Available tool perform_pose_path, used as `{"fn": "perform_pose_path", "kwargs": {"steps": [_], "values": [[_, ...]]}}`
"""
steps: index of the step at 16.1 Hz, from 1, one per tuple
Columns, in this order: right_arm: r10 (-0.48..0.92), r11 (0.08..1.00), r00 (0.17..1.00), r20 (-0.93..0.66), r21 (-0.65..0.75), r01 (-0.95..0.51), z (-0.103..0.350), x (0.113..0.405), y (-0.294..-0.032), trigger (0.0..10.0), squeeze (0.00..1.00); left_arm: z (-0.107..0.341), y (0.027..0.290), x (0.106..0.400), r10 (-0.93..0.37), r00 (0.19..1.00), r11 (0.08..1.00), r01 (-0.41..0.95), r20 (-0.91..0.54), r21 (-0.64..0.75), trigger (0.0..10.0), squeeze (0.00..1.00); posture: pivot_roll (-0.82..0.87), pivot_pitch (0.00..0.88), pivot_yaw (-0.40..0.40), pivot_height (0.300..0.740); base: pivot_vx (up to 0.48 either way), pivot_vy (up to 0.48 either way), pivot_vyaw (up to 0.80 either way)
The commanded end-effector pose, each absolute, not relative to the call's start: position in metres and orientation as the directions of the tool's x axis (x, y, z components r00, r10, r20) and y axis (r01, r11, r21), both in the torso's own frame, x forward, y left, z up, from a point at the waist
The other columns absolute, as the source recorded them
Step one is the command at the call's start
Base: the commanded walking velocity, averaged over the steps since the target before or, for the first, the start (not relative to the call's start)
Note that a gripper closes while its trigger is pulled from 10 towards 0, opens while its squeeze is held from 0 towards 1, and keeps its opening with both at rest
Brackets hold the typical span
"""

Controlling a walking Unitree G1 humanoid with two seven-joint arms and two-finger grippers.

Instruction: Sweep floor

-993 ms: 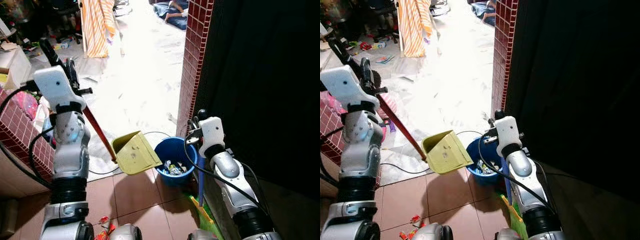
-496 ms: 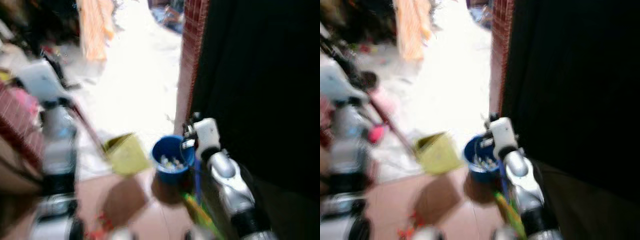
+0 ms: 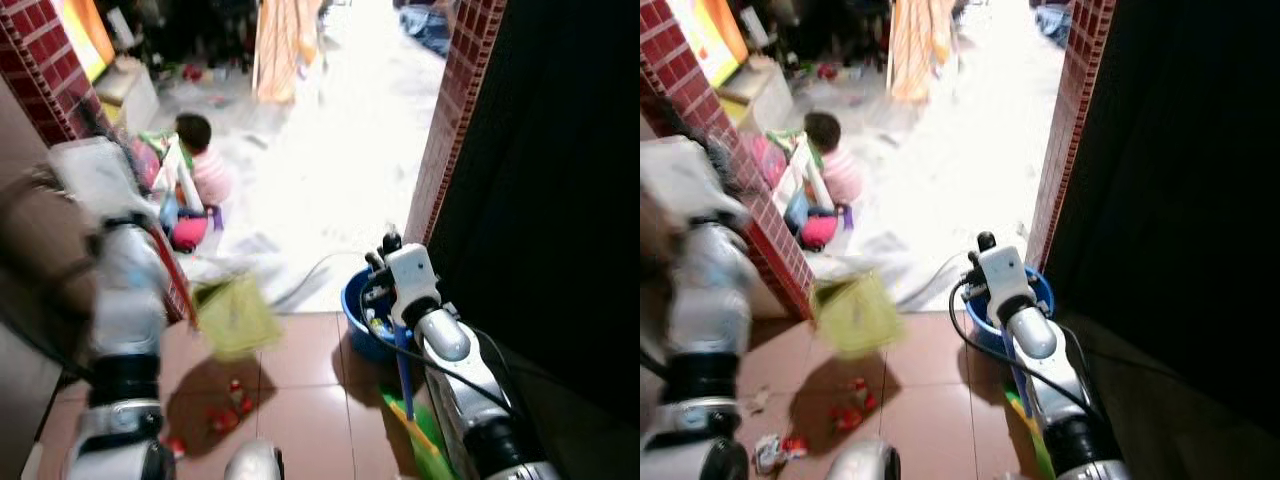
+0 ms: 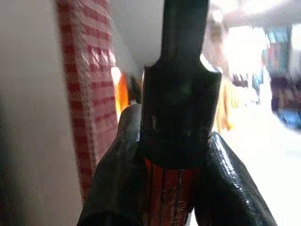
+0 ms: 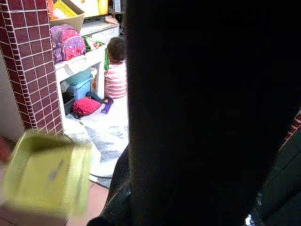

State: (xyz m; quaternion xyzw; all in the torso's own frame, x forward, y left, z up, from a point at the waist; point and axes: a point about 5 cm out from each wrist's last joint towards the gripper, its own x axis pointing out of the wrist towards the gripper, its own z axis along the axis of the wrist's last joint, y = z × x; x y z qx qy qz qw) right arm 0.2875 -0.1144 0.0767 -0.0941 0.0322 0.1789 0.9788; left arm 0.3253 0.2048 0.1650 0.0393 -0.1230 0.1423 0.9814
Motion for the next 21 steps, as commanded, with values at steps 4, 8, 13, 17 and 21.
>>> {"fn": "perform_pose_path", "kwargs": {"steps": [4,8,13,17,21], "values": [[0.333,0.93,0.94,-0.075,-0.136,-0.341,0.088,0.294,-0.118,10.0,0.0,0.128,0.168,0.326,0.182,0.973,0.983,-0.184,0.138,-0.003,10.0,0.0,-0.07,0.0,0.06,0.74,0.0,0.0,0.0],[0.323,0.923,0.944,-0.072,-0.195,-0.331,0.088,0.295,-0.127,10.0,0.0,0.107,0.143,0.326,0.127,0.989,0.992,-0.126,0.07,-0.016,10.0,0.0,-0.08,0.0,0.061,0.74,0.0,0.0,0.0],[0.315,0.918,0.947,-0.061,-0.234,-0.321,0.103,0.284,-0.149,10.0,0.0,0.08,0.129,0.317,0.085,0.996,0.996,-0.084,-0.017,0.009,10.0,0.0,-0.09,0.0,0.073,0.74,0.0,0.0,0.0],[0.394,0.869,0.895,-0.209,-0.234,-0.436,0.089,0.275,-0.162,10.0,0.0,0.075,0.129,0.316,0.087,0.996,0.996,-0.086,-0.025,0.024,10.0,0.0,-0.1,0.0,0.087,0.74,0.0,0.0,0.0],[0.274,0.85,0.903,-0.333,-0.356,-0.389,0.07,0.282,-0.192,10.0,0.0,0.072,0.133,0.314,0.134,0.991,0.989,-0.134,0.008,0.066,10.0,0.0,-0.1,0.0,0.085,0.74,0.0,0.0,0.0]]}}
